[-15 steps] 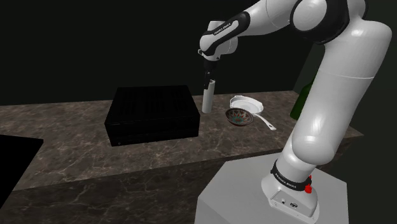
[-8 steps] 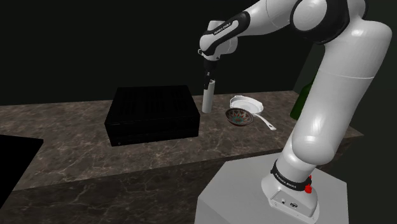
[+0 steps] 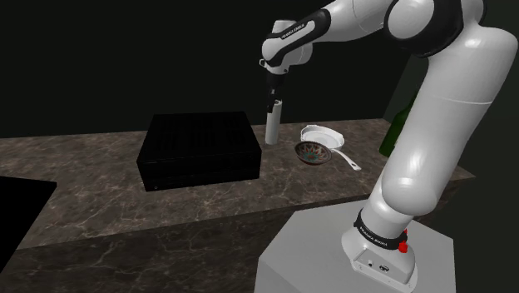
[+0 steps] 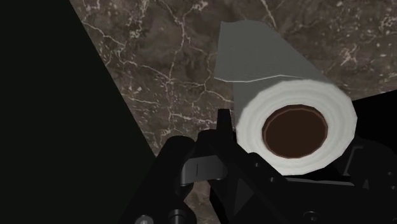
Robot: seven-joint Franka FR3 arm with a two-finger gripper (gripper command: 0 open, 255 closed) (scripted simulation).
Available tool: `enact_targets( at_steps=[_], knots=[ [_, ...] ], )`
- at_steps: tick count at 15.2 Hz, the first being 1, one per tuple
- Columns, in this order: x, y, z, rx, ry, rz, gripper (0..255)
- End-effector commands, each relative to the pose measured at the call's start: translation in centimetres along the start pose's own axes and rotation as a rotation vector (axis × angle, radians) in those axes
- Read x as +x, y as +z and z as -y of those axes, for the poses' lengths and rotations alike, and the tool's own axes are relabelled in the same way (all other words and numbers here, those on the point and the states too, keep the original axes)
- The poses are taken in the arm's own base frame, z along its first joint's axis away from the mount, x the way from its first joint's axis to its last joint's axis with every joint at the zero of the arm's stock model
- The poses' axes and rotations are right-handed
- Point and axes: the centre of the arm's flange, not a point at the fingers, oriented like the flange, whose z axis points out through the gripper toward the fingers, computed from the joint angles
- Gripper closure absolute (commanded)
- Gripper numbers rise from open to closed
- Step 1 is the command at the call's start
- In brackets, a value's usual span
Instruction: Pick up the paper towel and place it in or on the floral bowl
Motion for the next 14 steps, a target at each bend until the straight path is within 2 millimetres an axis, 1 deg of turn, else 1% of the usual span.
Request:
enact_targets(
  at_steps=[1, 14],
  knots=[
    [0.1, -1.0, -0.1, 0.0, 0.0, 0.0, 255],
    [0.4, -7.9, -0.5, 0.0, 0.0, 0.0, 255]
  ],
)
